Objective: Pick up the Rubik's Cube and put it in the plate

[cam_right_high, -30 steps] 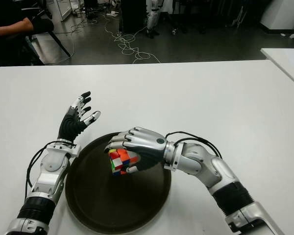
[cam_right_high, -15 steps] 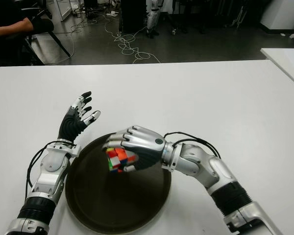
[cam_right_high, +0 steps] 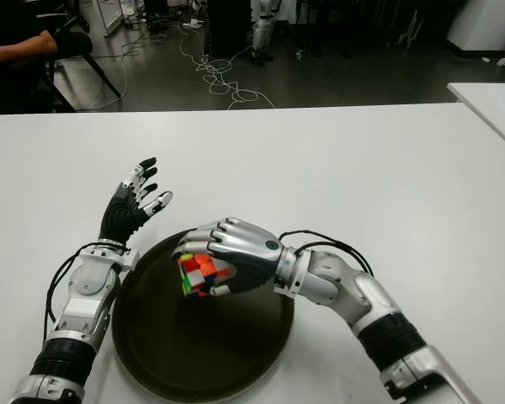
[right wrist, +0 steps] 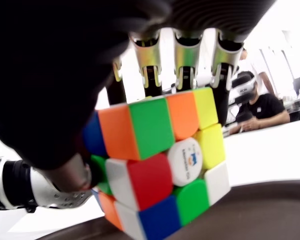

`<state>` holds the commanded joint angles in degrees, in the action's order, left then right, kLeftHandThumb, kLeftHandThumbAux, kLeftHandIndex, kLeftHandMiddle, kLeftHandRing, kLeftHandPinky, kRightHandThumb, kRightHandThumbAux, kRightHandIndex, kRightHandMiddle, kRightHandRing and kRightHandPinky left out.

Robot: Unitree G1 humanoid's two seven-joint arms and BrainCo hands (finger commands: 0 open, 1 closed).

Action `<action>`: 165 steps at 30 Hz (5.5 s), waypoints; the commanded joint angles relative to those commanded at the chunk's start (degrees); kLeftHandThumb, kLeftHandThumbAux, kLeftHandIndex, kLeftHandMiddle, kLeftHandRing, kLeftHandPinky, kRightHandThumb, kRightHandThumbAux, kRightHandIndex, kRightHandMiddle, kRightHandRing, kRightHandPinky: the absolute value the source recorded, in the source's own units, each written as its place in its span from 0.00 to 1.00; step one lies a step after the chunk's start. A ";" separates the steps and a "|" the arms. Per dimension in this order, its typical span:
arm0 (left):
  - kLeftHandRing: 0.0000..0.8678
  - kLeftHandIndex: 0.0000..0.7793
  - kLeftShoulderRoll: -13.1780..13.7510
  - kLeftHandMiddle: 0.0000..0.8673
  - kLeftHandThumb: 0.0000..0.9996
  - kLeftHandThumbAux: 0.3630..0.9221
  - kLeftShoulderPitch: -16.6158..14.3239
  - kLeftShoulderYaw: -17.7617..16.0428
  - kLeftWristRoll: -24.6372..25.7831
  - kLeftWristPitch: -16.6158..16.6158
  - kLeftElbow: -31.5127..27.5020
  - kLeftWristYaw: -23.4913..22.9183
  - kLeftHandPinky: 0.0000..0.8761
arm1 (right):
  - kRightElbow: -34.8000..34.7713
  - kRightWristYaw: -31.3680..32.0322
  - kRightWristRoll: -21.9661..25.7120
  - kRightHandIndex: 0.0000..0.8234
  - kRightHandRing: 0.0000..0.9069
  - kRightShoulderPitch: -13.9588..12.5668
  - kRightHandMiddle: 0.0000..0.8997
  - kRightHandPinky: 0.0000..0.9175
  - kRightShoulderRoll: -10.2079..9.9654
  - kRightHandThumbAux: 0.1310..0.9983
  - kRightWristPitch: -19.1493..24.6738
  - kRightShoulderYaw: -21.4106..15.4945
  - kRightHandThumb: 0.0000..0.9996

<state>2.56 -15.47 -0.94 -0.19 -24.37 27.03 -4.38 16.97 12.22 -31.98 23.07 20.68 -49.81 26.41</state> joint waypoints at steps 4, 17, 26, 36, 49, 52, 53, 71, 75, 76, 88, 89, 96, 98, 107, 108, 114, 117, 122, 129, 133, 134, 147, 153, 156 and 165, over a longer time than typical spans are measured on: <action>0.02 0.06 -0.09 0.08 0.00 0.64 -0.27 -0.24 0.32 -0.47 0.56 -0.17 0.00 | 0.81 2.04 2.46 0.00 0.00 0.76 0.00 0.00 0.14 0.79 -0.77 0.42 0.01; 0.01 0.07 0.07 0.09 0.00 0.51 -0.97 -0.56 1.69 0.03 1.40 -1.98 0.00 | 3.27 7.53 9.64 0.00 0.00 1.97 0.00 0.00 -0.13 0.77 -2.80 1.16 0.00; 0.03 0.08 -0.04 0.11 0.00 0.43 -1.16 -0.81 2.03 1.18 1.31 -1.62 0.00 | 4.17 11.57 13.39 0.00 0.00 2.47 0.00 0.00 -0.38 0.76 -3.31 1.41 0.00; 0.02 0.08 -0.06 0.11 0.00 0.40 -1.12 -0.89 2.05 3.27 0.03 -1.30 0.00 | 4.64 14.74 15.14 0.00 0.00 2.94 0.00 0.00 -0.44 0.71 -3.36 1.36 0.00; 0.02 0.08 -0.28 0.11 0.00 0.44 -0.80 -0.93 1.72 4.77 -1.07 -0.41 0.00 | 4.12 17.68 15.39 0.00 0.00 3.37 0.00 0.00 0.08 0.72 -2.62 1.05 0.00; 0.02 0.08 -0.35 0.11 0.00 0.45 -0.71 -0.89 1.58 5.13 -1.44 -0.05 0.00 | 3.57 17.31 14.32 0.00 0.00 3.15 0.00 0.00 0.06 0.69 -2.02 0.51 0.00; 0.02 0.08 -0.37 0.11 0.00 0.45 -0.68 -0.89 1.58 5.20 -1.54 0.00 0.00 | 3.42 16.84 13.92 0.00 0.00 3.04 0.00 0.00 -0.02 0.68 -1.96 0.19 0.00; 0.04 0.07 -0.49 0.11 0.00 0.56 -0.30 -0.87 1.44 5.63 -2.35 0.46 0.00 | 10.04 -20.09 10.81 0.75 0.82 4.99 0.83 0.81 -11.19 0.89 -8.06 -20.89 0.05; 0.05 0.07 -0.46 0.12 0.00 0.55 -0.34 -0.83 1.13 5.53 -2.12 0.63 0.00 | 13.14 -18.13 19.50 0.83 0.88 4.11 0.89 0.86 -11.14 0.89 -6.71 -23.02 0.06; 0.04 0.08 -0.45 0.12 0.00 0.54 -0.33 -0.78 1.06 5.42 -2.04 0.63 0.00 | 13.34 -15.91 23.80 0.85 0.89 3.89 0.90 0.87 -12.09 0.89 -3.13 -23.25 0.06; 0.04 0.08 -0.51 0.12 0.00 0.55 0.32 -0.44 0.89 5.54 -2.70 0.54 0.00 | -2.29 -9.57 46.74 0.65 0.83 0.69 0.83 0.78 -17.57 0.77 33.60 -25.63 0.41; 0.04 0.08 -0.45 0.11 0.00 0.54 0.34 -0.42 0.88 5.52 -2.72 0.48 0.00 | -3.77 -10.92 45.87 0.60 0.73 0.02 0.73 0.67 -17.63 0.75 35.83 -25.74 0.51; 0.03 0.07 -0.30 0.10 0.00 0.52 0.65 -0.27 0.65 5.12 -3.17 0.42 0.00 | -9.47 -17.18 34.71 0.49 0.36 -5.06 0.36 0.32 -16.44 0.71 39.45 -25.97 0.65; 0.03 0.07 -0.29 0.10 0.00 0.51 0.66 -0.26 0.48 5.06 -3.18 0.54 0.00 | -11.17 -19.02 30.02 0.49 0.30 -8.23 0.30 0.27 -16.08 0.71 36.20 -25.51 0.66; 0.03 0.07 -0.02 0.10 0.00 0.48 0.92 -0.36 -0.06 4.16 -3.22 0.75 0.00 | -9.38 -31.53 9.59 0.48 0.14 -13.82 0.16 0.08 -13.44 0.71 21.17 -24.14 0.67; 0.03 0.07 -0.01 0.10 0.00 0.49 1.02 -0.36 -0.10 4.07 -3.33 0.76 0.00 | -8.91 -32.22 8.62 0.48 0.13 -13.83 0.15 0.06 -13.18 0.71 20.49 -24.24 0.67; 0.03 0.07 -0.04 0.10 0.00 0.51 1.63 -0.32 -0.43 3.14 -4.03 0.80 0.00 | 6.93 -35.81 8.11 0.13 0.08 -6.27 0.11 0.01 -8.90 0.75 15.55 -26.45 0.24; 0.02 0.07 0.03 0.10 0.00 0.52 1.96 -0.31 -0.41 2.97 -4.43 0.71 0.00 | 8.74 -35.64 9.04 0.07 0.07 -6.07 0.11 0.00 -8.37 0.75 15.28 -26.80 0.17; 0.03 0.08 0.23 0.10 0.00 0.54 2.10 -0.36 -0.65 3.29 -4.57 0.96 0.00 | 13.26 -34.51 11.14 0.04 0.07 -4.31 0.11 0.00 -8.84 0.74 15.42 -26.75 0.15; 0.05 0.08 0.28 0.12 0.00 0.56 2.44 -0.50 -0.40 3.36 -4.97 0.71 0.00 | 10.63 -31.12 14.56 0.03 0.07 -6.90 0.11 0.02 -10.47 0.74 16.83 -26.10 0.13; 0.04 0.08 0.28 0.11 0.00 0.55 2.40 -0.56 -0.41 3.33 -4.87 0.77 0.00 | 10.06 -29.74 15.87 0.03 0.07 -6.96 0.11 0.03 -10.96 0.75 17.60 -26.47 0.13; 0.04 0.08 0.29 0.11 0.00 0.54 2.39 -0.56 -0.44 3.35 -4.85 0.78 0.00 | 9.85 -29.42 16.09 0.03 0.07 -6.98 0.11 0.03 -11.05 0.75 17.82 -26.53 0.13; 0.04 0.08 0.34 0.10 0.00 0.56 1.87 -0.57 -0.67 2.69 -3.68 0.79 0.00 | 8.89 -25.46 19.29 0.01 0.07 -6.57 0.10 0.05 -11.78 0.78 21.44 -27.17 0.13; 0.03 0.06 0.35 0.09 0.00 0.57 1.77 -0.48 -0.86 2.82 -3.70 0.83 0.00 | 8.85 -23.82 20.84 0.03 0.10 -5.93 0.12 0.08 -11.90 0.78 23.36 -27.43 0.09; 0.04 0.06 0.24 0.10 0.00 0.57 1.76 -0.44 -1.10 2.91 -3.73 1.16 0.01 | 8.79 -21.89 22.24 0.03 0.11 -5.80 0.12 0.08 -11.69 0.78 25.27 -27.58 0.06; 0.04 0.06 0.13 0.10 0.00 0.61 1.65 -0.57 -0.82 2.98 -3.61 1.21 0.00 | 6.36 -15.86 28.13 0.04 0.11 -5.97 0.12 0.09 -12.19 0.77 32.17 -28.41 0.03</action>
<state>2.69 -13.82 -1.50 -1.01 -21.40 23.42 -3.17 23.32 -3.64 -3.85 17.10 8.49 -17.64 -2.01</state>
